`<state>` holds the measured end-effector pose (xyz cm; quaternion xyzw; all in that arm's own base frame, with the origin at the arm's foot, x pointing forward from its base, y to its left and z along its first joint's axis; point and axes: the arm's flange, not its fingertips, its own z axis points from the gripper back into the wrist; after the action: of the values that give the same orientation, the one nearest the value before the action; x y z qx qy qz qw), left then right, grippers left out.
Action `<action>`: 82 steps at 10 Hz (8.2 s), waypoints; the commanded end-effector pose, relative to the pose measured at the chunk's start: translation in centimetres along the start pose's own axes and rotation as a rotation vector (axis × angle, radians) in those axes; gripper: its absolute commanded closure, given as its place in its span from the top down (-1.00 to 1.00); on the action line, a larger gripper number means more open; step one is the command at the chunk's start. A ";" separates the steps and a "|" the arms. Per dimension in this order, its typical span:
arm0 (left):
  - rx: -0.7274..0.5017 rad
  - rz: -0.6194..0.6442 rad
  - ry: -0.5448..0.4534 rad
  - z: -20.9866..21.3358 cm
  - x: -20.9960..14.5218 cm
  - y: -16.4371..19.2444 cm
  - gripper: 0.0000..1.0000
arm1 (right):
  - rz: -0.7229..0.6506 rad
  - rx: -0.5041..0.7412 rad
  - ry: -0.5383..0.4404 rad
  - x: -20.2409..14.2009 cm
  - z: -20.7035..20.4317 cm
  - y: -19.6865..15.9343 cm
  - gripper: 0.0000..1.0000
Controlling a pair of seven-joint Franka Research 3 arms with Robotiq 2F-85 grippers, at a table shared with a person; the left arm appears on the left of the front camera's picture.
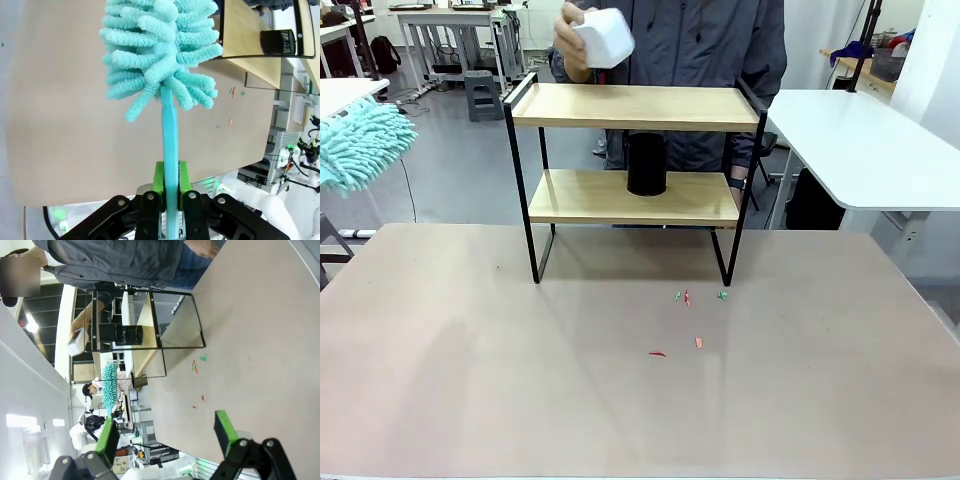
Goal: Clean the shelf.
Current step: Hand the Duster back to the human.
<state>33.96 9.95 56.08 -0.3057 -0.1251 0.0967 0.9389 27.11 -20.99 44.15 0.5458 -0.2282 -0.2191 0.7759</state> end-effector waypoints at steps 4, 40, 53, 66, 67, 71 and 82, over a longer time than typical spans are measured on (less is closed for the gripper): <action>0.004 -0.006 0.003 -0.2 0.1 -0.1 -0.74 | 0.023 0.029 -0.014 -0.1 -0.2 0.0 1.00; -0.286 -1.471 1.131 -13.5 -2.8 -34.3 -0.74 | 0.811 0.103 1.255 -16.3 -29.1 26.3 1.00; -0.307 -1.474 1.106 -13.8 -2.7 -34.8 -0.74 | 0.827 0.050 1.247 -16.7 -29.9 25.8 -1.00; -0.356 -0.590 -0.122 0.3 4.5 -15.4 1.00 | 0.725 0.271 0.915 -8.1 -16.5 26.1 -1.00; -0.346 -0.488 -0.243 0.8 4.2 -13.2 1.00 | 0.703 0.317 0.720 -5.9 -12.4 25.6 -1.00; -0.492 -0.077 -0.644 -6.8 7.1 -7.0 1.00 | 0.056 0.087 0.087 2.5 -8.5 12.1 -1.00; -0.438 -0.341 -0.194 -0.1 6.1 -7.1 1.00 | 0.018 -0.058 0.105 4.4 -9.4 5.6 -1.00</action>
<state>40.60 5.76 61.12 -0.4641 -0.2809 -0.0627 0.8377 36.74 -14.81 47.24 0.5317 -0.1822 -0.2051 0.8013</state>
